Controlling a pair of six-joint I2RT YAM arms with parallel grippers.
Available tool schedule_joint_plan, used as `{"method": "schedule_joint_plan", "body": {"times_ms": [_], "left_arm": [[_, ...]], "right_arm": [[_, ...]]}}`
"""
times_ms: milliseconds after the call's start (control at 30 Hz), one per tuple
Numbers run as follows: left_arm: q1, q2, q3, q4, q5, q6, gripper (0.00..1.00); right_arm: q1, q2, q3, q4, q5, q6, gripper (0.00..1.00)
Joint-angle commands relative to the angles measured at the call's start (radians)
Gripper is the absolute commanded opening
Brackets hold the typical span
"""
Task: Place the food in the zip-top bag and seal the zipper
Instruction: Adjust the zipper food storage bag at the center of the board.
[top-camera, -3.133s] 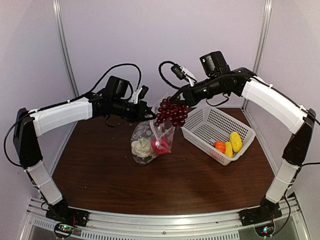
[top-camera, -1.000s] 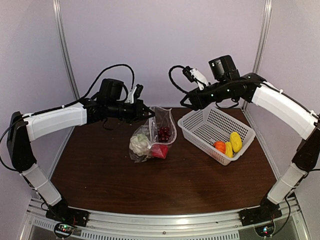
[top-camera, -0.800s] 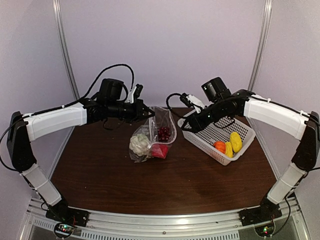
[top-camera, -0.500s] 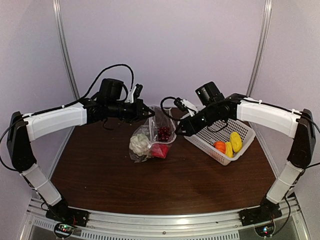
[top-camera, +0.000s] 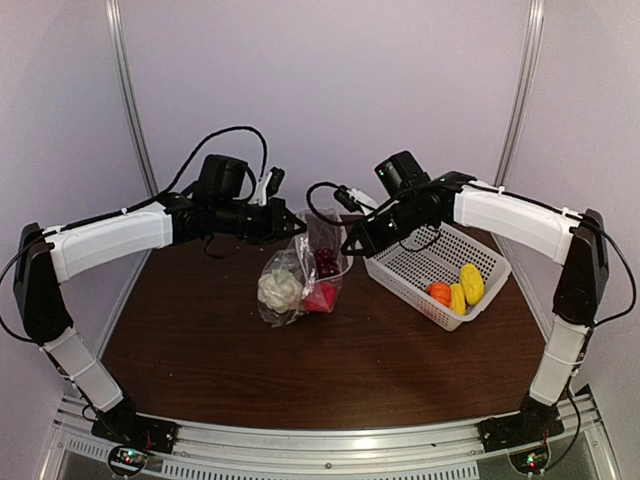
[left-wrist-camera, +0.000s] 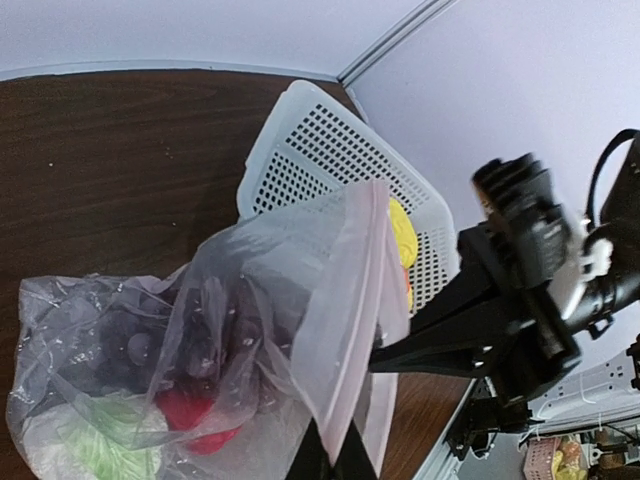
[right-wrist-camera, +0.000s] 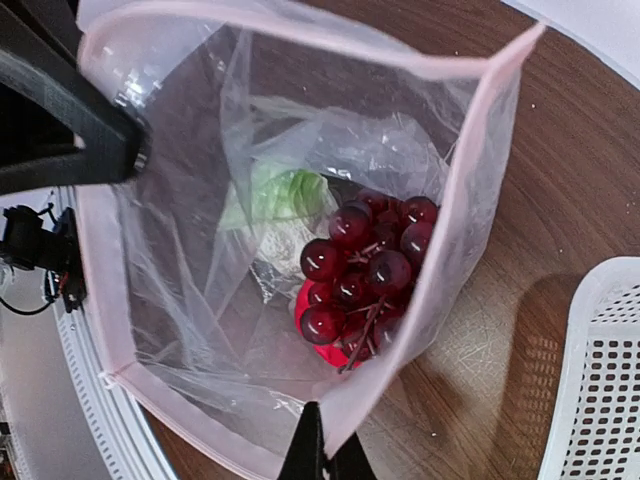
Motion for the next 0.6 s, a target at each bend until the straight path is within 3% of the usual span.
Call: {"method": "schedule_joint_plan", "body": {"times_ms": [0,100,267,367,567], "left_arm": [[-0.004,-0.047,0.15,-0.251,-0.134,0.221,0.0],[0.004,-0.055,0.225,-0.397,-0.209,0.315,0.0],[0.004,-0.153,0.186,-0.3,-0.248,0.271,0.0],[0.006,-0.201,0.171,-0.29,-0.322,0.267,0.0],[0.015,-0.153,0.265,-0.399,-0.311,0.307,0.0]], "right_arm": [[0.001,0.004,0.215,-0.21,-0.074,-0.152,0.0],[-0.015,-0.009,0.318,-0.164,-0.112,-0.128,0.0],[-0.018,0.077,0.462,-0.179,-0.063,-0.098,0.0],[-0.018,0.091,0.463,-0.164,-0.015,-0.076,0.0],[-0.018,0.099,0.494,-0.182,0.024,-0.097,0.0]]}}
